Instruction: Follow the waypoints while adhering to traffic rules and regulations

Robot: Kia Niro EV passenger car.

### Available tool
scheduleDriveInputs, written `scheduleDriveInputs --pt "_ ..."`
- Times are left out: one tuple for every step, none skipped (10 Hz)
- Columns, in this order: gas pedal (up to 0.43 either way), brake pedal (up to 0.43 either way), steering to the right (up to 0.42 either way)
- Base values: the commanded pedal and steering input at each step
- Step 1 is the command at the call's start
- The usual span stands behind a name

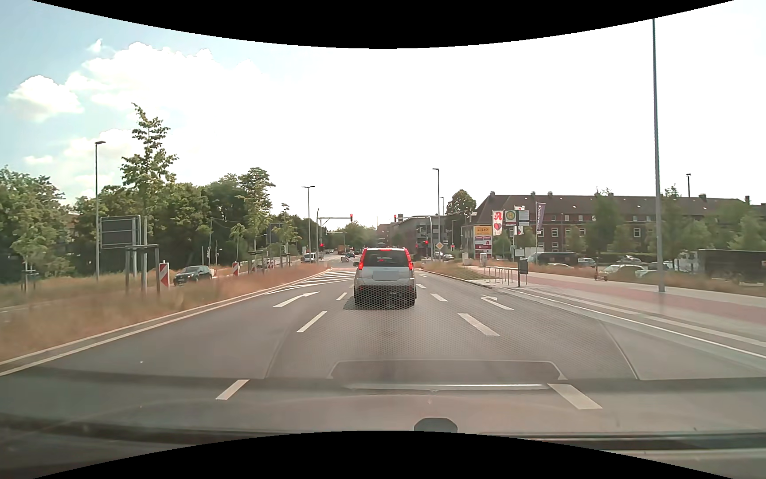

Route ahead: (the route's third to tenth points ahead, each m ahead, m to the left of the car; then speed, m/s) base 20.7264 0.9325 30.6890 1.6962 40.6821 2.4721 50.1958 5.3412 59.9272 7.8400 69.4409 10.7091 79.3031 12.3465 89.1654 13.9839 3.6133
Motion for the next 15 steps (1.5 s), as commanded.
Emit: scheduleDriveInputs --pt "0.000 0.183 -0.021" --pt "0.000 0.189 -0.020" --pt "0.000 0.189 -0.019" --pt "0.000 0.195 -0.018" --pt "0.000 0.195 -0.018" --pt "0.000 0.195 -0.019" --pt "0.000 0.195 -0.024" --pt "0.000 0.195 -0.028" --pt "0.000 0.201 -0.028" --pt "0.000 0.201 -0.028" --pt "0.000 0.201 -0.028" --pt "0.000 0.201 -0.026" --pt "0.000 0.201 -0.024" --pt "0.000 0.207 -0.020" --pt "0.000 0.213 -0.019"
